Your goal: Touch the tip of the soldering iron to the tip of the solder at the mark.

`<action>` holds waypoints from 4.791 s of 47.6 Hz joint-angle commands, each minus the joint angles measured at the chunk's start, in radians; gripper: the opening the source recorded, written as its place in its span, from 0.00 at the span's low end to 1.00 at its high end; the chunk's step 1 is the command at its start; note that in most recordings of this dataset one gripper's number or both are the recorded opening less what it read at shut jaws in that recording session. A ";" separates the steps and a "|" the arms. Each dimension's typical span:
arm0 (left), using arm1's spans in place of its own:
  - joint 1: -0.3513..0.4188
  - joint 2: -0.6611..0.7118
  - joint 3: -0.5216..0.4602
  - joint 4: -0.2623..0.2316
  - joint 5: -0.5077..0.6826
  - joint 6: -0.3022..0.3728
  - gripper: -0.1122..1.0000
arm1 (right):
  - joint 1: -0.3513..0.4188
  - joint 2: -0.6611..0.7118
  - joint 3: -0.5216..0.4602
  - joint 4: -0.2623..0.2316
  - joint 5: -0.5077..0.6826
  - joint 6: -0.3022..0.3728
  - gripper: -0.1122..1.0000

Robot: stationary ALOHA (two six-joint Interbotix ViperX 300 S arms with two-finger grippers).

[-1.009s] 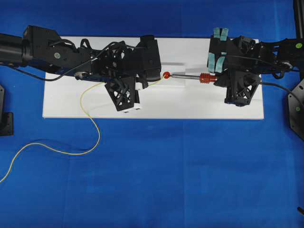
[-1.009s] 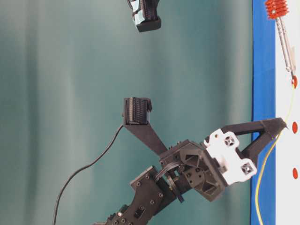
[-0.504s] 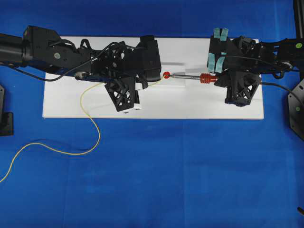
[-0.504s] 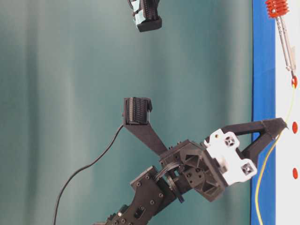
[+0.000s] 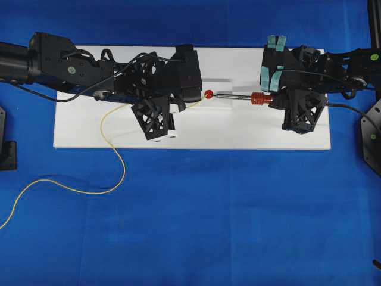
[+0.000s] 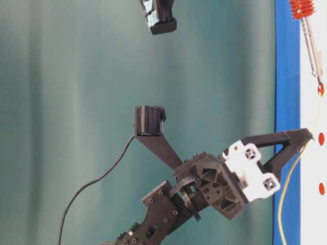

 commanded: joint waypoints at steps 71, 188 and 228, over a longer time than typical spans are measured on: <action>-0.012 -0.261 0.146 0.003 -0.028 -0.002 0.12 | 0.000 -0.153 0.012 -0.002 -0.008 0.002 0.16; -0.574 -0.183 0.416 0.002 -0.430 -0.091 0.83 | 0.710 0.241 0.043 0.161 -0.672 0.204 0.77; -0.227 -0.891 0.624 0.003 -0.319 0.084 0.77 | 0.265 -0.618 0.114 -0.094 -0.225 0.081 0.80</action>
